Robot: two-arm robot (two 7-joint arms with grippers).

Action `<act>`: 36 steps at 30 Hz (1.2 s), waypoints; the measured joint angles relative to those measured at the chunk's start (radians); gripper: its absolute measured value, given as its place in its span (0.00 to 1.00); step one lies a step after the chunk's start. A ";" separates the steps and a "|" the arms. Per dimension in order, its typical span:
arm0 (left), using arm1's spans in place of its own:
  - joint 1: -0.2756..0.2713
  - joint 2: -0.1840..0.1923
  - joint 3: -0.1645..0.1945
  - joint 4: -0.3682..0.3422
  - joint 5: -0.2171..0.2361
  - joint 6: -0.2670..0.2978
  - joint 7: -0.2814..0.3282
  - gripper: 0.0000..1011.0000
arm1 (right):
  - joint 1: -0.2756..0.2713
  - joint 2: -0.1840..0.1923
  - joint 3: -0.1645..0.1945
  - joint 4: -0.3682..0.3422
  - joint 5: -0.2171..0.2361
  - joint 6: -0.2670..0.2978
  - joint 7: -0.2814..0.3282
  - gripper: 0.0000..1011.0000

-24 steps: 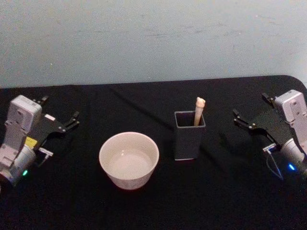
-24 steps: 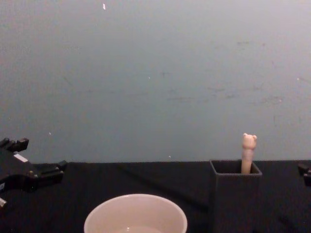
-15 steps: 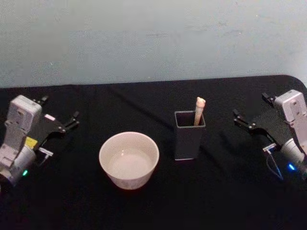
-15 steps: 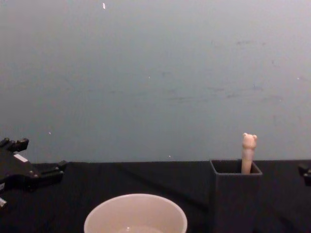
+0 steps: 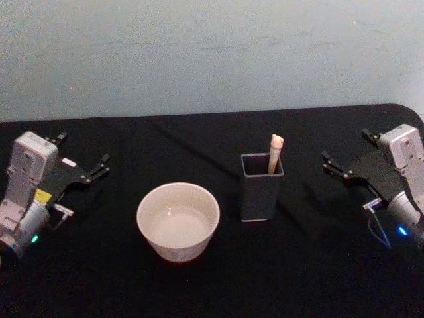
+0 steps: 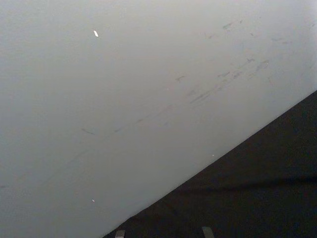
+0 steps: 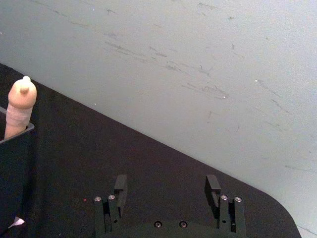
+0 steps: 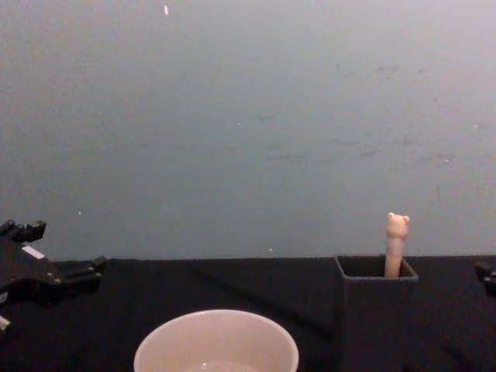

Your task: Pick up the stirring spoon with one hand, stir inside the cup, then place it back in its original position.

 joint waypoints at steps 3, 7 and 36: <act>0.000 0.000 0.000 0.000 0.000 0.000 0.000 0.99 | 0.000 0.000 0.000 0.000 0.000 0.000 0.000 0.99; 0.000 0.000 0.000 0.000 0.000 0.000 0.000 0.99 | 0.000 0.000 0.000 0.000 0.000 0.000 0.000 0.99; 0.000 0.000 0.000 0.000 0.000 0.000 0.000 0.99 | -0.115 0.053 0.100 -0.163 0.101 0.024 0.108 0.99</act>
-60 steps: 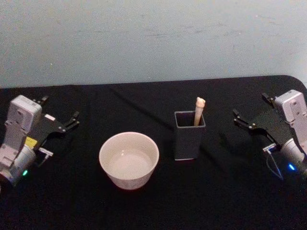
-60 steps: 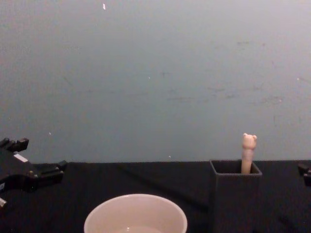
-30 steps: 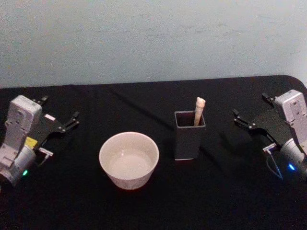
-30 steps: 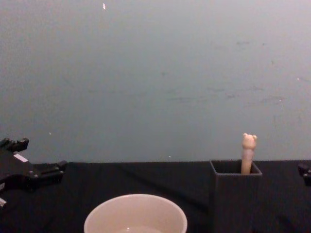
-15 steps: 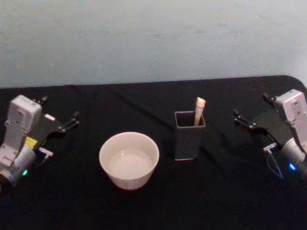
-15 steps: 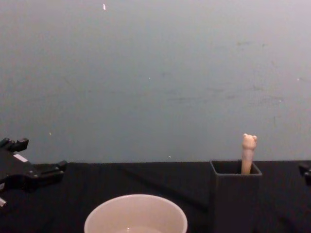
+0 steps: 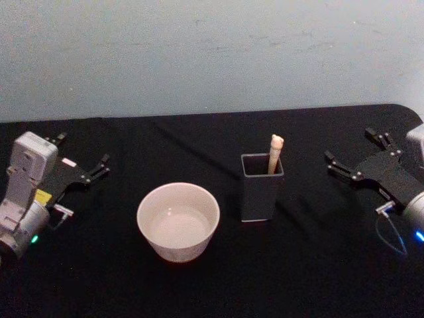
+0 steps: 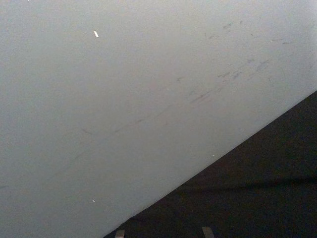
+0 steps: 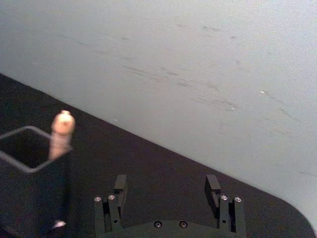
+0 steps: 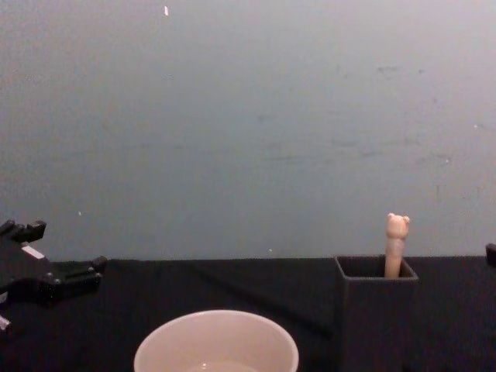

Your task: Pick up the stirring spoon with one hand, stir inside the cup, then place it back in its original position.

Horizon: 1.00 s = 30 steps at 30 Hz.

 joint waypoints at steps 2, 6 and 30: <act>0.000 0.000 0.000 0.000 0.000 0.000 0.000 0.99 | -0.014 0.008 0.008 -0.018 0.017 0.004 0.018 0.99; 0.000 0.000 0.000 0.000 0.000 0.000 0.000 0.99 | -0.052 0.031 0.028 -0.072 0.065 0.019 0.076 0.99; 0.000 0.000 0.000 0.000 0.000 0.000 0.000 0.99 | 0.050 -0.079 -0.005 -0.048 0.149 0.171 0.257 0.99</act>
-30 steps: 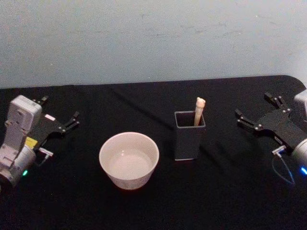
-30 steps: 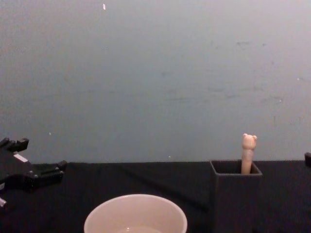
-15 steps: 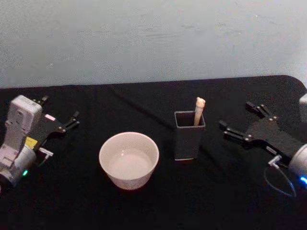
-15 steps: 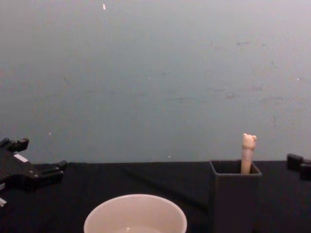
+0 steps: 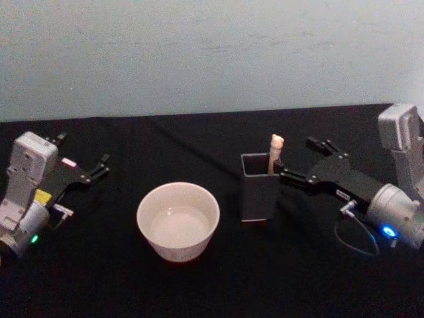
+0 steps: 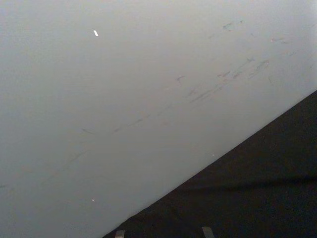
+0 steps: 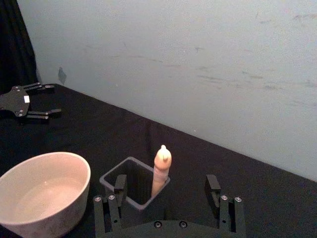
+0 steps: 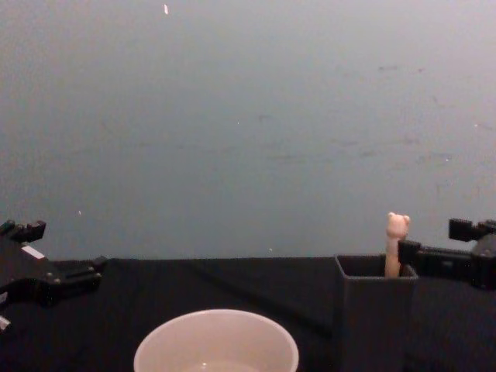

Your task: Pick up the stirring spoon with one hand, stir inside the cup, then place it back in its original position.

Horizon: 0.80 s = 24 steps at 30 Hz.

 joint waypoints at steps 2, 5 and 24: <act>0.000 0.000 0.000 0.000 0.000 0.000 0.000 0.99 | 0.012 -0.011 -0.003 0.010 0.000 0.011 0.005 0.99; 0.000 0.000 0.000 0.000 0.000 0.000 0.000 0.99 | 0.032 -0.028 -0.007 0.030 -0.002 0.024 0.014 0.99; 0.000 0.000 0.000 0.000 0.000 0.000 0.000 0.99 | 0.095 -0.102 0.001 0.111 -0.049 0.051 0.041 0.99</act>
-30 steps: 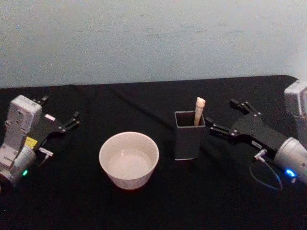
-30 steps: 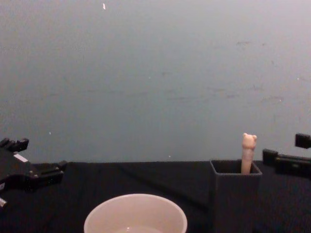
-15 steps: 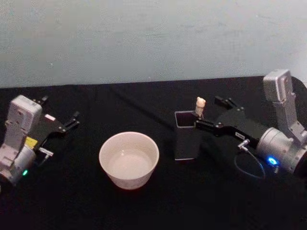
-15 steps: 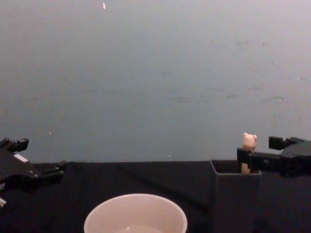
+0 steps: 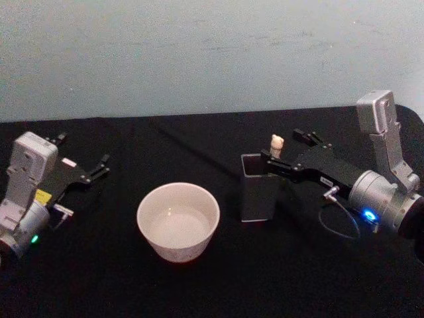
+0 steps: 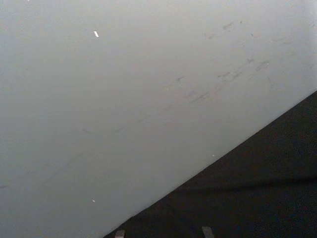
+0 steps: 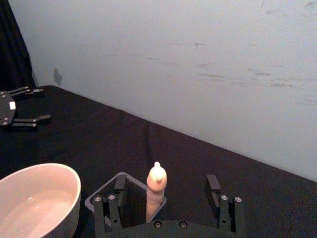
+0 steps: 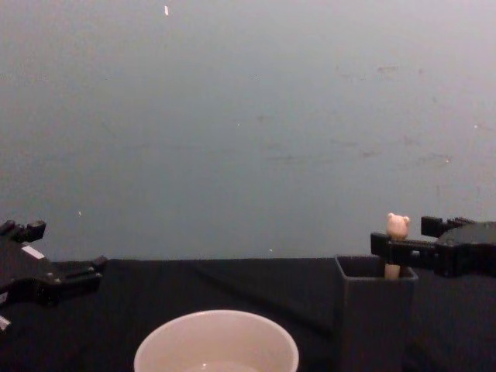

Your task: Pick up the stirring spoon with one hand, stir inside the cup, then place it back in its original position.

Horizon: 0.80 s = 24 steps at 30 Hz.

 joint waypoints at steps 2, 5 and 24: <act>0.000 0.000 0.000 0.000 0.000 0.000 0.000 0.99 | 0.000 0.000 0.000 0.000 0.000 0.000 0.001 0.99; 0.000 0.000 0.000 0.000 0.000 0.000 0.000 0.99 | 0.000 0.000 0.000 0.000 0.000 0.000 0.000 0.99; 0.000 0.000 0.000 0.000 0.000 0.000 0.000 0.99 | -0.002 0.002 -0.001 -0.003 0.000 0.000 -0.004 0.99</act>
